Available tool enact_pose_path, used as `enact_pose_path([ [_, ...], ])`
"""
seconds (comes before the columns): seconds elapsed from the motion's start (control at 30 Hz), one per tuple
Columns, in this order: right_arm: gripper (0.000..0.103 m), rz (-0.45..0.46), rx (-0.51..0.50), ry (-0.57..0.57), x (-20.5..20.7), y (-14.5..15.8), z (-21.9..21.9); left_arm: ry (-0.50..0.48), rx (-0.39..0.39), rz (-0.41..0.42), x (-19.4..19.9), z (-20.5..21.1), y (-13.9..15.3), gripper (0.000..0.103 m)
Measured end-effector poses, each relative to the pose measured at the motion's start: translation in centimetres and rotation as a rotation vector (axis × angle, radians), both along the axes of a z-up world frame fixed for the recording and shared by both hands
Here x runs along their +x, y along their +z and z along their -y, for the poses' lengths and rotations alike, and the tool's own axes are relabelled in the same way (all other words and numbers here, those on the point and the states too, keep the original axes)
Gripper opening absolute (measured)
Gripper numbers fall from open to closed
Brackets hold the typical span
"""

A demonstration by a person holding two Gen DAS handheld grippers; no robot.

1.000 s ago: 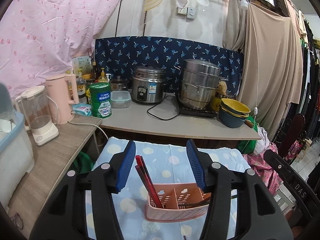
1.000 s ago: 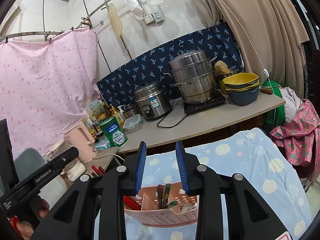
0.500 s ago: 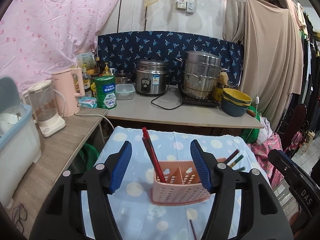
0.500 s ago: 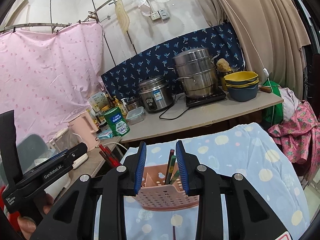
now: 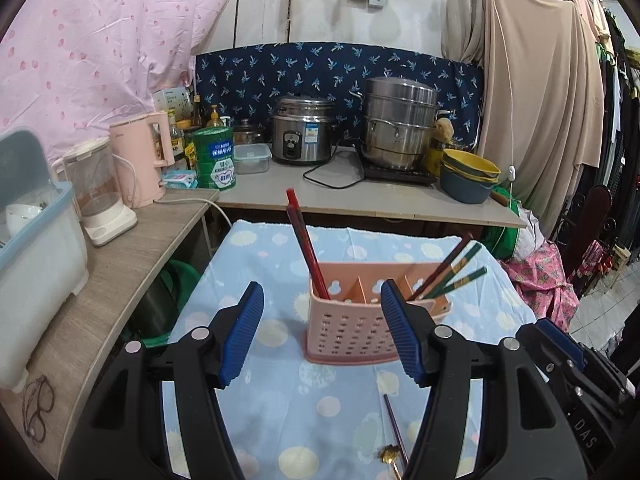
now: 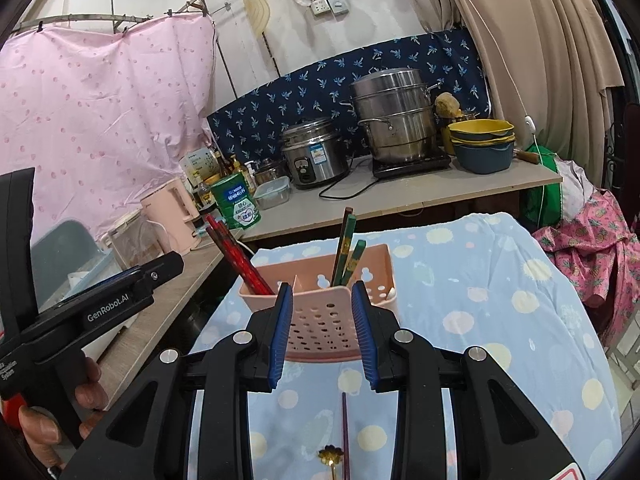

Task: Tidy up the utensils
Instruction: 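Withdraw both open tools from the basket back over the spoon and chopstick, then grasp the last dark red chopstick with the right tool while the left tool grasps the gold spoon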

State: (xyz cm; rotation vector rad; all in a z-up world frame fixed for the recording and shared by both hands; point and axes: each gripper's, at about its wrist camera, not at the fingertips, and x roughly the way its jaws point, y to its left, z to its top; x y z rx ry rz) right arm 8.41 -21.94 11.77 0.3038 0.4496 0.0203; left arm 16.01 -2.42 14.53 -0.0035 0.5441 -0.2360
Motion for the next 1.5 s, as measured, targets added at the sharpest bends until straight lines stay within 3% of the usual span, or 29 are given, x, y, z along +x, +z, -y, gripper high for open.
enact_pose_path([
  [0.8,0.03,-0.363,-0.059,0.066,-9.4,-14.1,-2.2,0.008,0.019,-0.329,-6.0,-2.5,-13.3,0.058],
  [1.27,0.03,-0.428,-0.074,0.104,-12.2,-16.8,-3.5,0.006,0.048,-0.439,-9.4,-2.9,-18.0,0.06],
  [1.5,0.03,-0.433,-0.099,0.129,-12.2,-17.3,-4.3,0.005,0.045,-0.46,-9.8,-3.2,-18.8,0.061],
])
